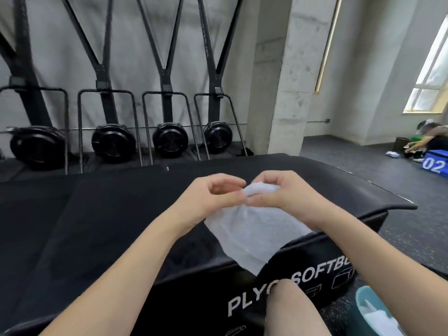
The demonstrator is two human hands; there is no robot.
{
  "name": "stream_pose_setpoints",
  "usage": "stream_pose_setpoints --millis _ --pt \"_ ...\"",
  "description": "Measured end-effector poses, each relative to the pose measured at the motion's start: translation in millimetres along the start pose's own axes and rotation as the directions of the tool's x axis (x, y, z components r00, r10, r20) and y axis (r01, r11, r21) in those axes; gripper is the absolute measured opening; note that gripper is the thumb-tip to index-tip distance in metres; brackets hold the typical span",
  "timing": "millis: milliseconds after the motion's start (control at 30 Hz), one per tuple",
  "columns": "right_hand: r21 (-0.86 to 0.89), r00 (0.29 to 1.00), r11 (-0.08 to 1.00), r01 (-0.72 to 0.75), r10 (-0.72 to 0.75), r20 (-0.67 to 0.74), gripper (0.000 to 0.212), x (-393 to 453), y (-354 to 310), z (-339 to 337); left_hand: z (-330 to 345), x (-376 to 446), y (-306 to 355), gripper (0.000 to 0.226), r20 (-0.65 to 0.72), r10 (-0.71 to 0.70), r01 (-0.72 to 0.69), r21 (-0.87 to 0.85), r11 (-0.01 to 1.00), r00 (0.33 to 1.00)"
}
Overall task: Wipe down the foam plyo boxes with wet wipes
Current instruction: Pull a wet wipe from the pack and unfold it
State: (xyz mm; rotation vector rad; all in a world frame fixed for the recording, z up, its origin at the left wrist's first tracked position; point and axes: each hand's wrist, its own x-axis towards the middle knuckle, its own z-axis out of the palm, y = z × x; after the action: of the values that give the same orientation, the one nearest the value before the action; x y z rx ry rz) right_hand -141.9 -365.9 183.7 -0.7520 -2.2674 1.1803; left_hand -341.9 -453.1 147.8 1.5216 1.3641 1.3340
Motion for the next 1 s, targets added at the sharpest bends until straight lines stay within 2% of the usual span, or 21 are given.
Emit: stream_pose_setpoints --millis 100,167,200,233,300,333,367,400,433,467,600,700,733,833,933,1000 --pt "-0.141 0.996 0.990 -0.026 0.037 0.078 0.022 57.4 0.0 17.5 -28.9 23.0 -20.8 0.033 0.101 -0.125 0.113 0.118 0.987 0.987" --pt "-0.208 1.000 0.978 -0.013 0.018 0.020 0.029 100.6 12.2 30.3 -51.7 41.5 -45.0 0.034 0.061 -0.186 0.177 0.140 0.974 0.981" --pt "-0.225 0.999 0.974 -0.008 -0.004 -0.051 0.034 122.1 22.5 36.3 -64.0 50.9 -59.3 0.034 0.032 -0.211 0.207 0.097 0.974 0.977" --pt "-0.185 0.990 0.983 -0.004 -0.023 -0.141 0.037 144.6 35.2 43.0 -77.3 61.5 -75.0 0.033 -0.002 -0.226 0.225 0.029 0.974 0.974" --pt "0.088 0.962 0.996 -0.011 0.035 -0.270 0.038 183.7 66.1 56.3 -101.2 81.7 -103.4 0.027 -0.079 -0.239 0.231 -0.093 0.968 0.968" --pt "0.295 0.965 0.953 -0.065 0.135 -0.224 0.042 203.6 85.7 65.8 -113.4 94.0 -118.9 0.023 -0.116 -0.251 0.234 -0.147 0.961 0.961" --pt "0.487 0.968 0.856 -0.175 0.239 -0.072 0.052 216.0 102.0 75.8 -121.4 102.8 -129.2 0.019 -0.149 -0.261 0.229 -0.199 0.953 0.954" --pt "0.603 0.944 0.733 -0.316 0.304 0.124 0.064 228.0 117.2 88.9 -129.4 112.8 -139.7 0.016 -0.172 -0.279 0.231 -0.253 0.939 0.945" --pt "0.648 0.904 0.631 -0.427 0.319 0.284 0.074 242.8 134.4 104.8 -139.3 125.2 -151.8 0.014 -0.185 -0.308 0.244 -0.304 0.921 0.933" --pt "0.661 0.872 0.568 -0.489 0.301 0.386 0.080 254.6 149.0 119.6 -147.8 134.2 -159.4 0.013 -0.197 -0.338 0.255 -0.354 0.900 0.920" --pt "0.741 0.832 0.387 -0.549 0.161 0.532 0.084 286.5 165.8 164.9 -173.4 150.2 -173.1 0.023 -0.187 -0.425 0.289 -0.495 0.820 0.886" --pt "0.814 0.863 0.307 -0.494 0.059 0.501 0.058 284.0 144.1 183.9 -182.5 137.9 -173.4 0.024 -0.200 -0.443 0.310 -0.473 0.825 0.874" --pt "0.829 0.883 0.327 -0.454 0.046 0.466 0.050 279.4 137.2 187.2 -184.1 128.9 -171.6 0.025 -0.220 -0.439 0.313 -0.440 0.841 0.871" --pt "0.806 0.957 0.520 -0.282 0.097 0.272 0.040 254.6 118.1 188.5 -185.2 87.3 -153.1 0.025 -0.283 -0.390 0.311 -0.285 0.906 0.876" --pt "0.723 0.985 0.669 -0.172 0.123 0.121 0.034 214.5 95.0 180.6 -175.9 38.1 -123.8 0.020 -0.319 -0.304 0.276 -0.131 0.952 0.898" --pt "0.669 0.992 0.733 -0.127 0.109 0.069 0.026 182.3 69.6 173.1 -165.1 5.9 -100.5 0.019 -0.337 -0.272 0.256 -0.092 0.962 0.902"
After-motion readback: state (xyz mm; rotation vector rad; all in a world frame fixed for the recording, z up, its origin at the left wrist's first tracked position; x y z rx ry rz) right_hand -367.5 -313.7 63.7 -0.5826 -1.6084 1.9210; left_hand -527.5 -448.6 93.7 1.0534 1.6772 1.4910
